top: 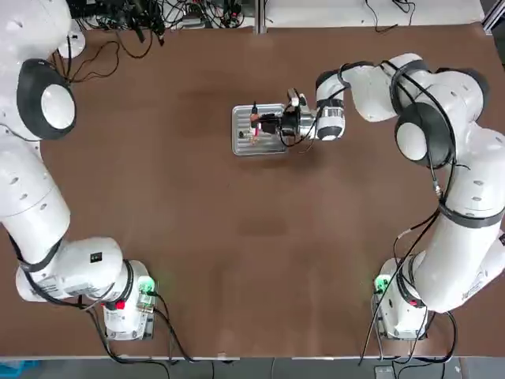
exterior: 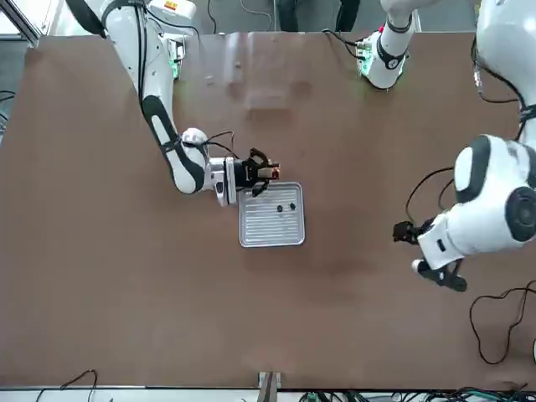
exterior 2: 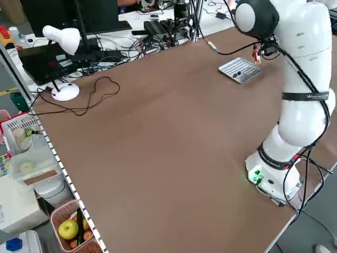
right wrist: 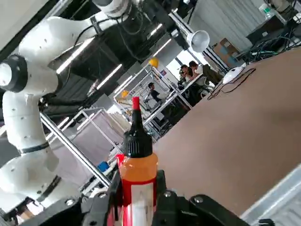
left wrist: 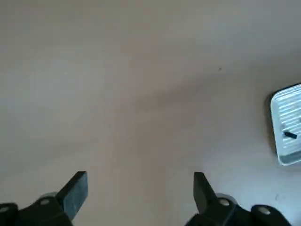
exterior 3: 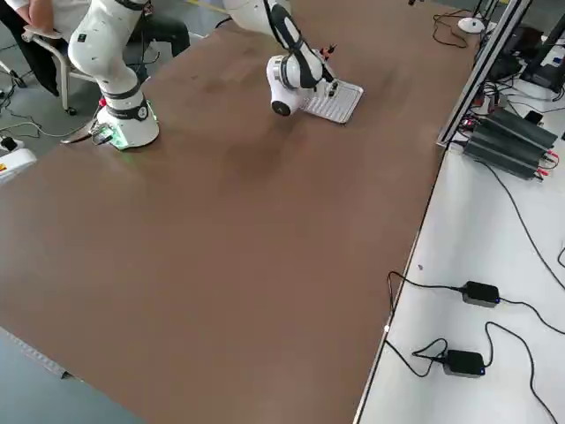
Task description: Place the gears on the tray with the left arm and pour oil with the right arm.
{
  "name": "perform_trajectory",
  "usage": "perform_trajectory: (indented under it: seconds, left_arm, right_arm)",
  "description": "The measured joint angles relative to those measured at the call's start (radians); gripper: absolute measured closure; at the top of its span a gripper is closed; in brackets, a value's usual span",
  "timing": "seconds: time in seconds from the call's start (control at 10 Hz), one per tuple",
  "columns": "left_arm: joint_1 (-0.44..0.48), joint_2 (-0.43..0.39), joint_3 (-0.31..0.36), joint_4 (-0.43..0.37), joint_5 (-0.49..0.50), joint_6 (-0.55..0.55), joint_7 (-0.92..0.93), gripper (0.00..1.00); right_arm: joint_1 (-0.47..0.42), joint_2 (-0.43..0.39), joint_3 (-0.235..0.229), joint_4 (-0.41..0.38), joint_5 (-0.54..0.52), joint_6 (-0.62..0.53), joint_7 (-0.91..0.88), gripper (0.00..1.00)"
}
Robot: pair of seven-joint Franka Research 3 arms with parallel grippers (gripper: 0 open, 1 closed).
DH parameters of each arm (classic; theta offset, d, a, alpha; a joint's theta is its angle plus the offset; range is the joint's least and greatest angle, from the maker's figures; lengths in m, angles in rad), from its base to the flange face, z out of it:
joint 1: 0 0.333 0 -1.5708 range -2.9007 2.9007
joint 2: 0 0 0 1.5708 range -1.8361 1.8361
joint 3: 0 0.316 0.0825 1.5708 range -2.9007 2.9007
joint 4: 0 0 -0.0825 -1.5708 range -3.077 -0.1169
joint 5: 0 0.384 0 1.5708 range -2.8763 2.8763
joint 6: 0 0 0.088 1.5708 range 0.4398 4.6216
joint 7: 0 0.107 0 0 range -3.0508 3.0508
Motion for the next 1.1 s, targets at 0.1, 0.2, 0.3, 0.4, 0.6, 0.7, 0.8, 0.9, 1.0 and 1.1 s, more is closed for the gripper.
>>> perform_trajectory:
  seconds: [0.1, 0.2, 0.3, 0.4, 0.6, 0.7, 0.8, 0.9, 1.0, 1.1]
  left_arm:
    - [-0.085, -0.048, 0.113, 0.004, -0.035, -0.044, 0.005, 0.01]
    - [-0.132, -0.090, 0.171, 0.005, -0.051, -0.094, 0.004, 0.01]
    - [-0.140, -0.121, 0.184, 0.005, -0.052, -0.144, -0.001, 0.01]
    - [-0.139, -0.146, 0.188, 0.005, -0.052, -0.177, -0.008, 0.01]
    - [-0.137, -0.200, 0.197, 0.006, -0.052, -0.205, -0.029, 0.01]
    - [-0.137, -0.225, 0.199, 0.006, -0.052, -0.224, -0.058, 0.01]
    - [-0.137, -0.246, 0.200, 0.006, -0.052, -0.240, -0.084, 0.01]
    - [-0.136, -0.261, 0.200, 0.006, -0.052, -0.258, -0.096, 0.01]
    - [-0.136, -0.269, 0.201, 0.006, -0.052, -0.273, -0.101, 0.01]
    - [-0.137, -0.271, 0.201, 0.006, -0.052, -0.277, -0.108, 0.01]
  right_arm:
    - [0.000, 0.006, 0.008, -0.003, 0.010, 0.003, 0.056, 0.69]
    - [0.000, 0.015, 0.007, -0.007, 0.016, 0.003, 0.111, 0.69]
    - [0.000, 0.026, 0.007, -0.009, 0.018, 0.003, 0.171, 0.69]
    - [0.000, 0.036, 0.007, -0.010, 0.018, 0.003, 0.228, 0.69]
    - [0.000, 0.043, 0.007, -0.009, 0.019, 0.003, 0.354, 0.69]
    - [0.000, 0.043, 0.007, -0.008, 0.020, 0.003, 0.419, 0.69]
    - [0.000, 0.043, 0.007, -0.008, 0.020, 0.003, 0.467, 0.69]
    - [0.000, 0.043, 0.007, -0.008, 0.020, 0.003, 0.506, 0.69]
    - [-0.001, 0.043, 0.007, -0.008, 0.021, 0.004, 0.560, 0.69]
    - [-0.003, 0.044, 0.006, -0.008, 0.021, 0.006, 0.623, 0.69]
